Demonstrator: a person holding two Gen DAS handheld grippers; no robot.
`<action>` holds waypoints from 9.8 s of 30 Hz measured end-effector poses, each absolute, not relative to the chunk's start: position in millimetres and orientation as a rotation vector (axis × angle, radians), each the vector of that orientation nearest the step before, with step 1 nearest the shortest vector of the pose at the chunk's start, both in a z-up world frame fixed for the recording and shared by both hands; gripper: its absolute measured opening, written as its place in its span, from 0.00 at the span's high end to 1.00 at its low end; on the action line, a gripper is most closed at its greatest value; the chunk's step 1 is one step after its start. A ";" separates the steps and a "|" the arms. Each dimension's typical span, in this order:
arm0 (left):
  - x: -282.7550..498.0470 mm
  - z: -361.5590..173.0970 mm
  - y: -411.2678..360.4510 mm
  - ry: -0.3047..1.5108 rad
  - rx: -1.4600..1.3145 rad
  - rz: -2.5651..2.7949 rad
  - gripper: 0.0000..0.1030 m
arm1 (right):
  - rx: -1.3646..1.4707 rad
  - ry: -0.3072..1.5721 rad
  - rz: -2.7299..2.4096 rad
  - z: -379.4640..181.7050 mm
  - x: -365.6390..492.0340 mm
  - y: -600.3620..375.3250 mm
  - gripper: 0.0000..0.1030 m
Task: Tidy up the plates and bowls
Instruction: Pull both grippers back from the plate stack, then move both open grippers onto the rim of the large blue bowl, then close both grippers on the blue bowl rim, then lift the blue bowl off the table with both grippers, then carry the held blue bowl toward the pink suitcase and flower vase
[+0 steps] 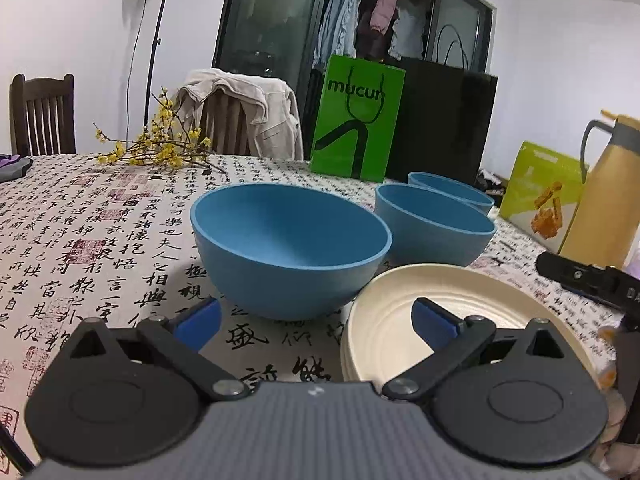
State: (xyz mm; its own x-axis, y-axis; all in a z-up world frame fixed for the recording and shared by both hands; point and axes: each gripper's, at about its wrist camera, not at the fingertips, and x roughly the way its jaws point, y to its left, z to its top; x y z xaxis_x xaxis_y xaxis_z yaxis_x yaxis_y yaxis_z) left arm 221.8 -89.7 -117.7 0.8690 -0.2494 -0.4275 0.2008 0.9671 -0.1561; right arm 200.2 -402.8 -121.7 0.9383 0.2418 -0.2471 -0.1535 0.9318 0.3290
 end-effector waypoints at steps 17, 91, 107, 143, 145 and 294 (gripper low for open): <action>224.0 -114.1 -73.6 0.480 -0.182 -0.125 0.00 | 0.212 0.371 0.196 -117.8 211.6 -391.7 0.00; 352.5 -84.0 -24.2 0.892 -0.230 -0.131 0.10 | 0.060 0.930 0.369 -75.6 350.7 -254.2 0.24; 356.7 -90.5 -32.4 0.939 -0.229 -0.219 0.60 | 0.024 0.941 0.395 -82.3 357.1 -242.7 0.65; 346.7 -82.0 -31.5 0.910 -0.212 -0.172 0.71 | 0.052 0.919 0.402 -79.7 352.0 -241.7 0.83; 345.5 -81.0 -31.8 0.908 -0.210 -0.171 0.71 | 0.049 0.914 0.402 -78.2 350.5 -241.6 0.83; 150.8 -66.7 172.1 0.762 -0.418 0.208 0.71 | -0.067 0.939 0.777 -53.4 237.6 -20.0 0.83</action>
